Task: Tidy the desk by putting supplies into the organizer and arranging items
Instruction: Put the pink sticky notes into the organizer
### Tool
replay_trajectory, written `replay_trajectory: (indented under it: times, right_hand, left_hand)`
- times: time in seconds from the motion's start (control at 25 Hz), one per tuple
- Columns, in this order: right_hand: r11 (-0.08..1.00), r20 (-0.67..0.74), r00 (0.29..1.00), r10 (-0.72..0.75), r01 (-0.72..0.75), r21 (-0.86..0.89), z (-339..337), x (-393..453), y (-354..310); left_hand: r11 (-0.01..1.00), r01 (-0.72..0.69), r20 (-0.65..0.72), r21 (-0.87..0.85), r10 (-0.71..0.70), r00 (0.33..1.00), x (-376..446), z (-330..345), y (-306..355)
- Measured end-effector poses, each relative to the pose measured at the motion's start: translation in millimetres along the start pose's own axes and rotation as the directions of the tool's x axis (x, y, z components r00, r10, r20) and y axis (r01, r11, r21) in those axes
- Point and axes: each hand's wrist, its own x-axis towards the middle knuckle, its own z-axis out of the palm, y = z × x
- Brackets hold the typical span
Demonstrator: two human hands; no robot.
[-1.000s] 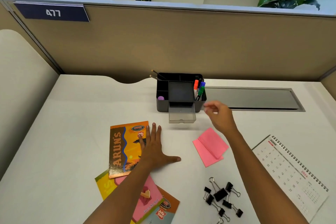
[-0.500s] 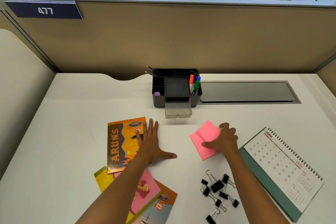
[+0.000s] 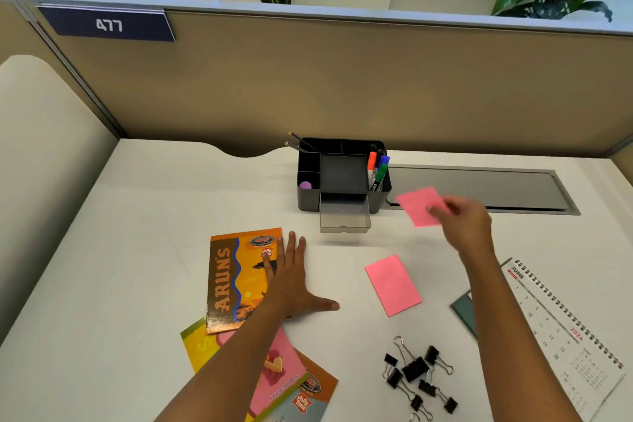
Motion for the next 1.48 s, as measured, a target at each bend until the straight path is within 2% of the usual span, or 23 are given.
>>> replay_trajectory:
  times: [0.08, 0.16, 0.24, 0.36, 0.52, 0.68, 0.8, 1.0, 1.28, 1.48]
  right_hand:
    - [0.975, -0.143, 0.965, -0.220, 0.223, 0.005, -5.1, 13.2, -31.8]
    - [0.909, -0.192, 0.894, -0.404, 0.416, 0.024, -1.0, 28.4, -62.3]
    - [0.835, -0.151, 0.828, -0.541, 0.550, 0.023, 12.1, 46.0, -88.3]
    - [0.766, -0.033, 0.765, -0.643, 0.643, -0.009, 40.9, 70.4, -112.5]
    - [0.746, 0.144, 0.756, -0.639, 0.654, -0.122, 74.6, 96.7, -115.4]
    - [0.779, 0.272, 0.788, -0.552, 0.604, -0.170, 96.1, 108.2, -103.6]
    - [0.827, 0.227, 0.839, -0.495, 0.535, -0.173, 94.1, 110.9, -93.8]
    - [0.839, 0.176, 0.862, -0.476, 0.505, -0.202, 85.5, 117.4, -86.6]
    - [0.846, 0.285, 0.874, -0.394, 0.466, -0.259, 91.6, 119.4, -87.0]
    - [0.875, 0.144, 0.918, -0.371, 0.397, -0.277, 84.6, 102.6, -79.3]
  left_hand:
    - [1.000, 0.001, 0.002, 0.002, -0.001, 1.000, -0.2, -0.6, -0.2]
    - [1.000, 0.000, 0.006, 0.009, 0.000, 1.000, -0.9, -1.1, 0.1]
    - [1.000, -0.002, 0.009, 0.019, 0.002, 1.000, -0.6, -1.3, 0.6]
    - [1.000, 0.000, 0.011, 0.025, 0.000, 1.000, -0.5, -1.4, 0.0]
    - [0.999, -0.003, 0.013, 0.036, 0.002, 1.000, -0.1, -0.5, -0.6]
    - [0.999, -0.005, 0.002, 0.046, 0.005, 1.000, -0.8, -0.1, -1.6]
    - [0.998, -0.002, 0.005, 0.057, 0.002, 1.000, -1.1, -0.3, -1.4]
    - [0.998, 0.005, 0.025, 0.065, -0.007, 1.000, 0.4, -2.0, 1.0]
    - [0.998, 0.011, 0.032, 0.064, -0.013, 0.999, 0.6, -0.7, 0.3]
    - [0.998, 0.006, 0.023, 0.059, -0.008, 1.000, 1.3, -0.4, 0.0]
